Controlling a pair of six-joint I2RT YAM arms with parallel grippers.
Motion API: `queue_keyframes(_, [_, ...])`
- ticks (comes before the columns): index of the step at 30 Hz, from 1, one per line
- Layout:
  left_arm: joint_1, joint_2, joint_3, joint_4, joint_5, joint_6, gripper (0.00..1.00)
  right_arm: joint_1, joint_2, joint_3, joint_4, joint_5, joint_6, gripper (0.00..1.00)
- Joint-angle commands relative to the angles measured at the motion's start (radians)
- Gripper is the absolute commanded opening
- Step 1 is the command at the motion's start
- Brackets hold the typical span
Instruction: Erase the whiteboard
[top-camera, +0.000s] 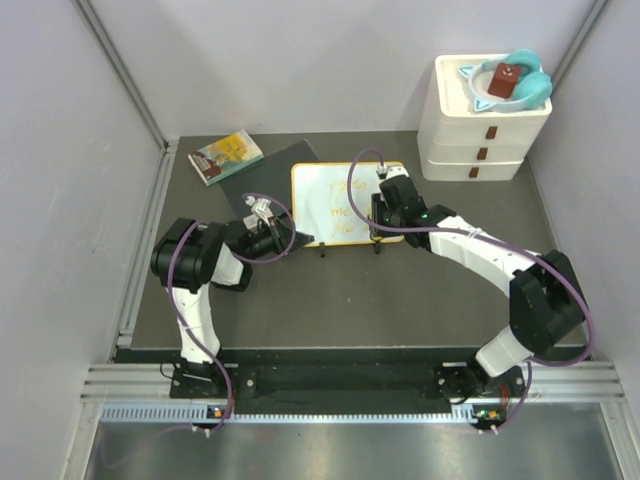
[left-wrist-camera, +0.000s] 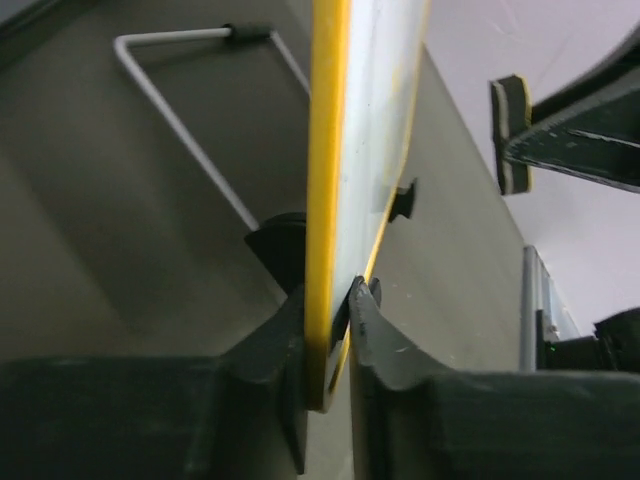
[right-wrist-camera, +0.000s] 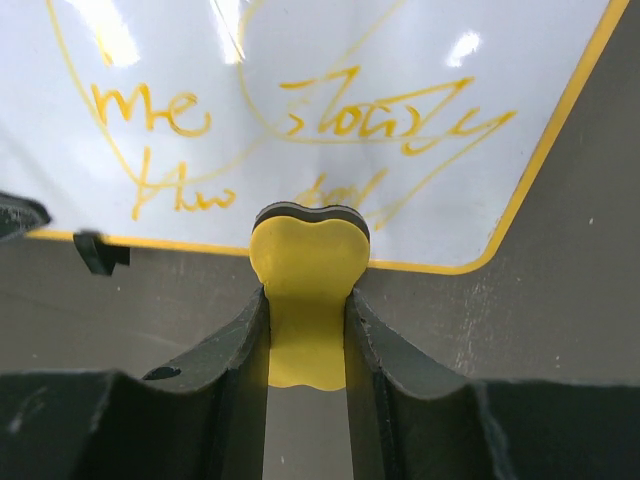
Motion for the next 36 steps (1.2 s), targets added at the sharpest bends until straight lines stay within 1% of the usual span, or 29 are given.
queue_keyframes(1, [0.011, -0.021, -0.029, 0.141, -0.063, 0.046, 0.05, -0.009, 0.021, 0.062, 0.067, 0.011, -0.017, 0.00])
queue_keyframes(5, [0.012, -0.006, -0.046, 0.141, -0.066, 0.040, 0.00, -0.009, 0.049, 0.075, 0.090, 0.033, -0.023, 0.00])
queue_keyframes(8, [0.018, 0.016, -0.066, 0.173, -0.076, 0.010, 0.00, -0.009, 0.079, 0.095, 0.095, 0.045, -0.037, 0.00])
queue_keyframes(11, [0.031, 0.040, -0.075, 0.210, -0.087, -0.039, 0.00, -0.009, 0.110, 0.094, 0.138, 0.059, -0.044, 0.00])
queue_keyframes(15, [0.036, 0.063, -0.071, 0.192, -0.093, -0.072, 0.00, -0.009, 0.135, 0.074, 0.213, 0.091, -0.044, 0.00])
queue_keyframes(16, [0.038, 0.066, -0.072, 0.177, -0.110, -0.078, 0.00, -0.009, 0.136, 0.068, 0.254, 0.099, -0.044, 0.00])
queue_keyframes(23, [0.045, 0.078, -0.078, 0.157, -0.138, -0.084, 0.00, -0.007, 0.200, 0.042, 0.417, 0.154, -0.069, 0.00])
queue_keyframes(28, [0.045, 0.075, -0.066, 0.118, -0.145, -0.075, 0.00, 0.038, 0.283, 0.089, 0.422, 0.139, -0.109, 0.00])
queue_keyframes(32, [0.044, 0.074, -0.068, 0.109, -0.147, -0.069, 0.00, 0.109, 0.338, 0.175, 0.369, 0.116, -0.124, 0.00])
queue_keyframes(36, [0.045, 0.074, -0.071, 0.110, -0.145, -0.069, 0.00, 0.202, 0.403, 0.278, 0.256, 0.082, -0.133, 0.00])
